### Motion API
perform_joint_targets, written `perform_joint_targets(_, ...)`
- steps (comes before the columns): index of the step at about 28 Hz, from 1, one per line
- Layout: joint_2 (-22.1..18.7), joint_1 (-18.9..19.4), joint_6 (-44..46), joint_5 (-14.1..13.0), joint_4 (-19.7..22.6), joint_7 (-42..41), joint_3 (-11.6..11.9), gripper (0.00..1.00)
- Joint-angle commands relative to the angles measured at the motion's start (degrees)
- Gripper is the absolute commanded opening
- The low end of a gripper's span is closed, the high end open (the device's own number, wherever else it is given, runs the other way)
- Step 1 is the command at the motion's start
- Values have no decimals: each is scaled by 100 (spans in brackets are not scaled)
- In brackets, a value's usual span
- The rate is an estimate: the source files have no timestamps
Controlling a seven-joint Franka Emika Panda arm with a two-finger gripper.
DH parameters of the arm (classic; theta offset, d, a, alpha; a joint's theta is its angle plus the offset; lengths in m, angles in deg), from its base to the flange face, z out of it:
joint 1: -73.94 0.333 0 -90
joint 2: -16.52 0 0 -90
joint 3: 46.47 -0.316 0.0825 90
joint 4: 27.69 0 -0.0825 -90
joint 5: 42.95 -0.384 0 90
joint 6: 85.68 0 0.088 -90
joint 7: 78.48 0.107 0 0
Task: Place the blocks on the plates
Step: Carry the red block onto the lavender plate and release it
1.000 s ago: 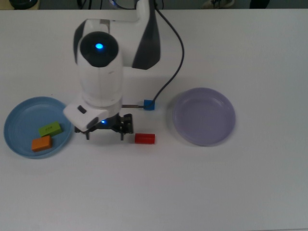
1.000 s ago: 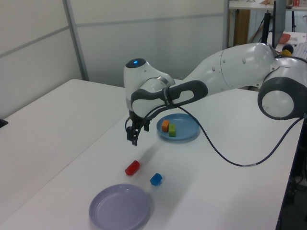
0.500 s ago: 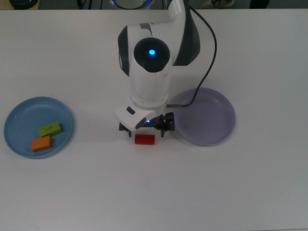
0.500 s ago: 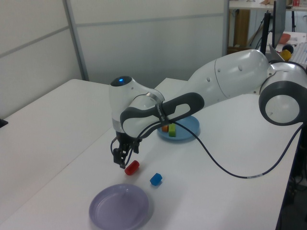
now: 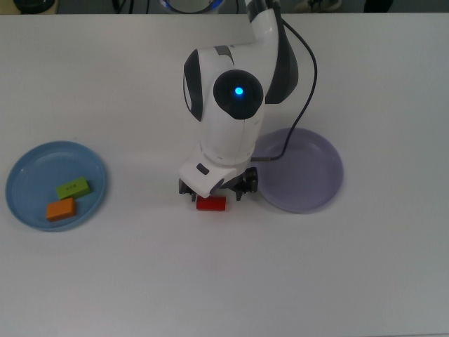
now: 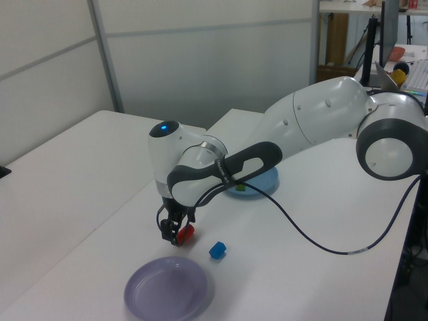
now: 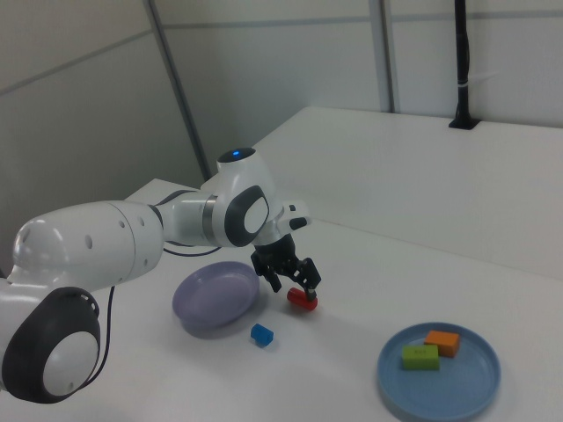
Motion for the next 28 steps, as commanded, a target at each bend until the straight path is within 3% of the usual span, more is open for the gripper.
perform_joint_targets(1,19,55,-117,187,86,15,40,100)
perform_joint_targets(6,89,134,-170,222,77,24,40,97)
perform_joint_targets(7,98,134,-170,222,77,16,40,86)
perform_joint_targets(8,124,134,-178,222,69,7,40,47)
perform_joint_targets(11,160,134,-178,205,33,24,40,2)
perform_joint_targets(25,-51,134,-152,82,-178,33,14,0)
perform_joint_targets(28,-113,161,-143,29,-178,33,-126,0)
